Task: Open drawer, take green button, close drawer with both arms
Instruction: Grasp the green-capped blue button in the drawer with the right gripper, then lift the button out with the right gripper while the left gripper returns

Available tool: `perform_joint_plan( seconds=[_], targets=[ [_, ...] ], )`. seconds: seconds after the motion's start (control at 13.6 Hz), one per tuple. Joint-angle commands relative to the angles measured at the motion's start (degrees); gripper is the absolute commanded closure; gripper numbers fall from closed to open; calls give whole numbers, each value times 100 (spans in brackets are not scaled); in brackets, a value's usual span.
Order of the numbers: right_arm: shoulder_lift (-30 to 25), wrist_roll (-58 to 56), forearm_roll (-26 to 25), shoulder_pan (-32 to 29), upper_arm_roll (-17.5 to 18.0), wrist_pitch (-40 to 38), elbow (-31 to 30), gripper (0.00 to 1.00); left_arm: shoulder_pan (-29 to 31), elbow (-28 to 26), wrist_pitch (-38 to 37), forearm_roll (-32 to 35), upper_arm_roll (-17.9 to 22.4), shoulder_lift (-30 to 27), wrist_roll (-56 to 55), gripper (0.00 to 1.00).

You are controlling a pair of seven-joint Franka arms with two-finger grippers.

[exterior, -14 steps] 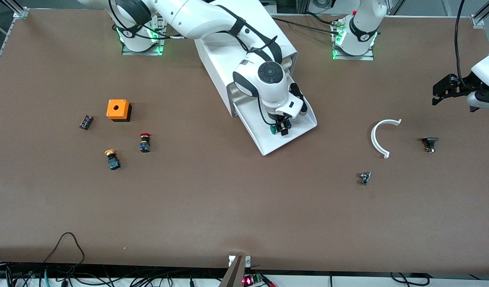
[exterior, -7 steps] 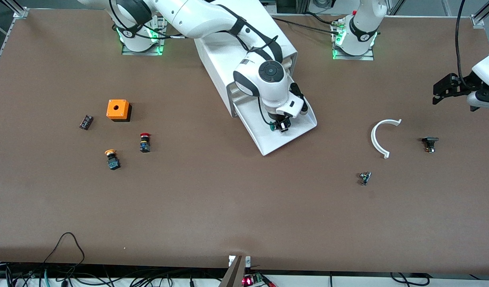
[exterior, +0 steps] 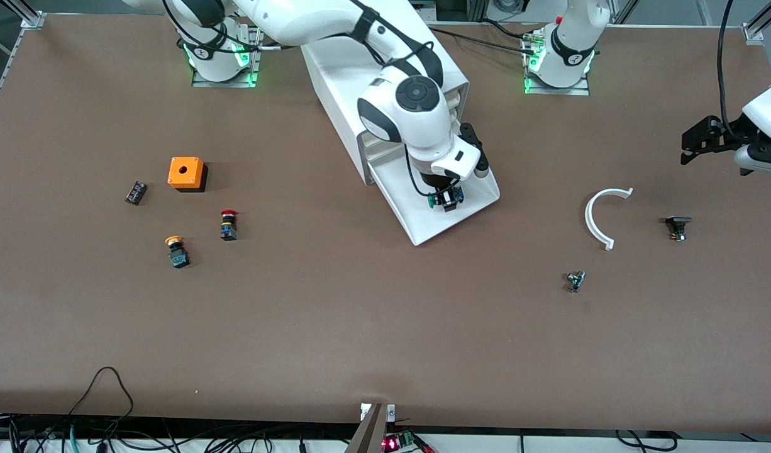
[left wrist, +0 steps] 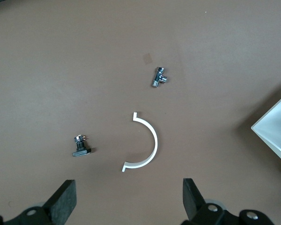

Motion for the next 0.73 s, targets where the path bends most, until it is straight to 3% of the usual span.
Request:
perform_joint_plan(
  seconds=[0.0, 0.37, 0.51, 0.66],
  targets=[
    [-816, 629, 204, -359, 24, -54, -768, 75, -20, 235, -162, 40, -2, 119, 5, 0],
    [-1336, 2790, 152, -1001, -98, -351, -1226, 75, -28, 375, -136, 40, 7, 215, -4, 0],
    [-1407, 3425, 125, -1054, -431, -519, -1253, 75, -81, 323, -75, 75, -97, 355, -109, 0],
    [-1608, 3882, 125, -1063, -774, -668, -1558, 75, -90, 279, 83, 67, -343, 549, -921, 0]
  ],
)
